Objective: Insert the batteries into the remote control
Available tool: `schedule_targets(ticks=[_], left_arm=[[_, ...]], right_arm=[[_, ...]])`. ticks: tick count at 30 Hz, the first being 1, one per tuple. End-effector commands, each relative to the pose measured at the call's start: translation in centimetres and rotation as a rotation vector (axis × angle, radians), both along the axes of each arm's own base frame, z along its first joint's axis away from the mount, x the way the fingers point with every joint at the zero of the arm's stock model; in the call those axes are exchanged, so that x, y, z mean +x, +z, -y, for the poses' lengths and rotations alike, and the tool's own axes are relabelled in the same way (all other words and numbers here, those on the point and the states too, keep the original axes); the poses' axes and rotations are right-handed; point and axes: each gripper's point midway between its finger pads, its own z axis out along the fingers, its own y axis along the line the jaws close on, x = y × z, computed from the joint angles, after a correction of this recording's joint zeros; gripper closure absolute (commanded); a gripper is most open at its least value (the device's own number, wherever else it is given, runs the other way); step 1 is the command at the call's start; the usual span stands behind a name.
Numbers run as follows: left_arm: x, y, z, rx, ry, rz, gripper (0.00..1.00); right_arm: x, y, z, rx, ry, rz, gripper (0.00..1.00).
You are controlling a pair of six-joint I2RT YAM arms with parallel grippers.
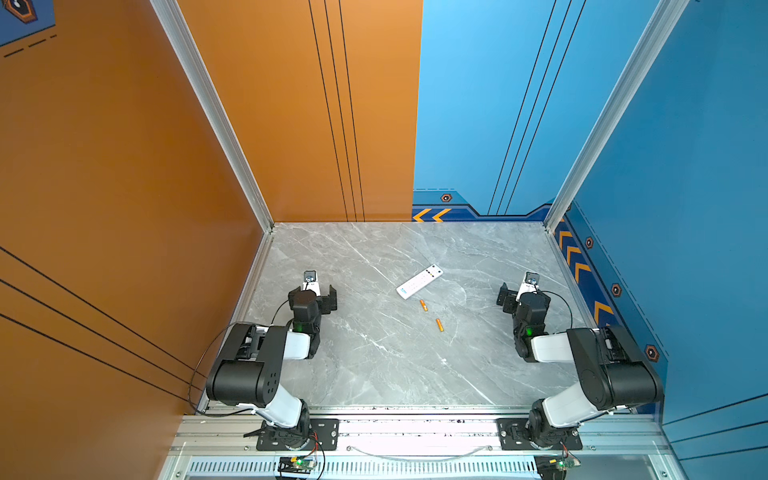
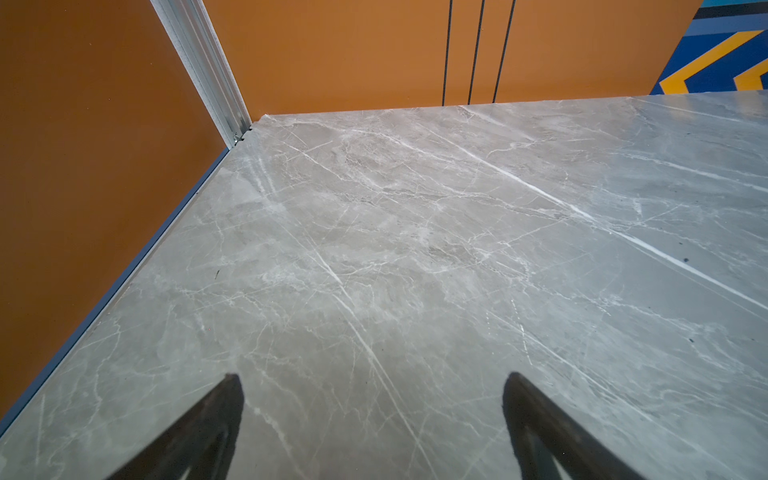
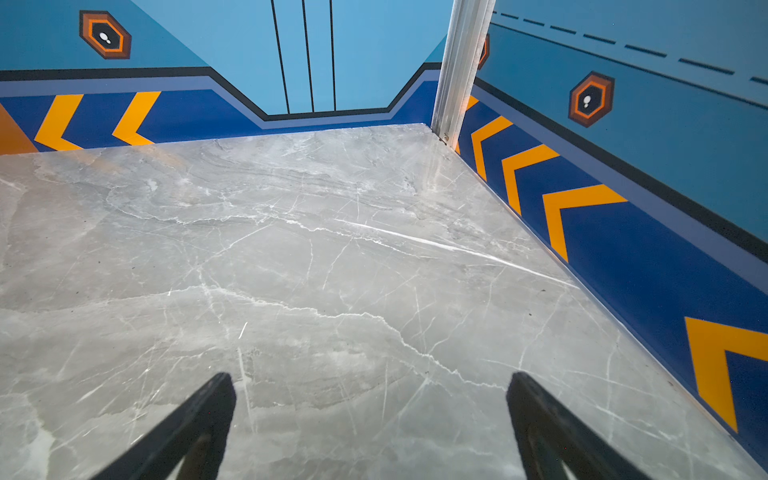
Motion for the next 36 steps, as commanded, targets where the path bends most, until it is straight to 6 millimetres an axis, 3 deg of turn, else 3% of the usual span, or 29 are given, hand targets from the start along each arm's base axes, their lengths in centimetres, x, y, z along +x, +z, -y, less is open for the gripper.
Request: schedule_targets(ticks=[1,11,23,30,36], left_arm=[[0.2,0.2,-0.1,-0.017,-0.016,0.006,0.02],[0.1,0.9,0.0,-0.032,-0.031,0.003,0.02],[-1.3,3.3,0.7,-0.023,0.0,-0.085,0.02],[-2.7,7.0,2.5,-0.01,0.038,-0.122,0.02],[-3.2,9.2,6.6,-0.08,-0.053,-0.213,0.02]], right_arm=[[0.1,0.2,0.1,0.008,-0.018,0.009,0.0],[-0.2,1.6,-0.3,0.007,0.007,0.011,0.0],[-0.6,5.5,-2.1,-0.026,0.015,-0.047,0.0],[-2.7,7.9,-2.4,0.099,-0.074,-0.066,0.0],[-4.6,7.6,-6.8,0.24,0.059,-0.1,0.0]])
